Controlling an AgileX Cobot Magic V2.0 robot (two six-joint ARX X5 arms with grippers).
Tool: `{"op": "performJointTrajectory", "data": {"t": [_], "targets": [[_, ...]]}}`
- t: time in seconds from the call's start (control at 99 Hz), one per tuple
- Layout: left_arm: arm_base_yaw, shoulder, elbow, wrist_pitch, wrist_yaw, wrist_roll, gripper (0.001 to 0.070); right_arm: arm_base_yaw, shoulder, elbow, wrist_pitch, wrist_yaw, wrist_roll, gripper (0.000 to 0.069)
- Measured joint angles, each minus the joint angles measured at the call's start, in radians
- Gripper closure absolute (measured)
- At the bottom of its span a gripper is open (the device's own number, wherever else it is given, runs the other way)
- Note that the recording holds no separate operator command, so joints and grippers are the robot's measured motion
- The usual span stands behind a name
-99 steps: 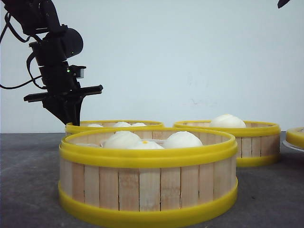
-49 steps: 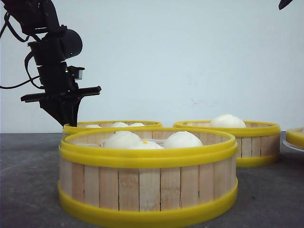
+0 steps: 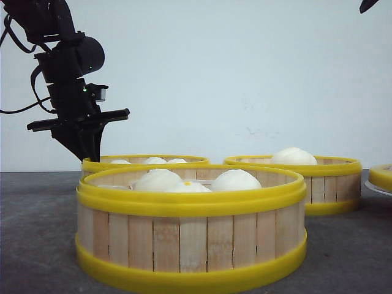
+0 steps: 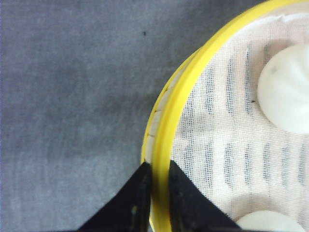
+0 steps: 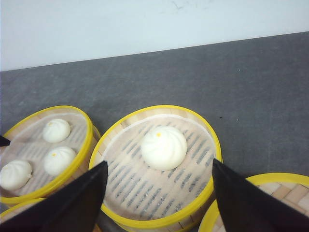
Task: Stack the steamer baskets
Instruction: 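Lower the left gripper onto the rim of the farther bun-filled steamer basket, then lift the basket with the left gripper and carry it over the nearest basket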
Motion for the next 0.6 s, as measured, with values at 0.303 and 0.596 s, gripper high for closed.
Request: {"op": "performJointTrajectory", "data": {"t": [0.303,0.596], "targets": [[0.052,-0.011,0.0,-0.013,0.077,-0.016,0.0683,0.0,0.0,0.0,0.001,0.0,0.0,0.0266],[0.078,-0.135,0.0,-0.016,0.143,-0.019,0.0683,0.0,0.0,0.0,0.015,0.004,0.0,0.0266]]}}
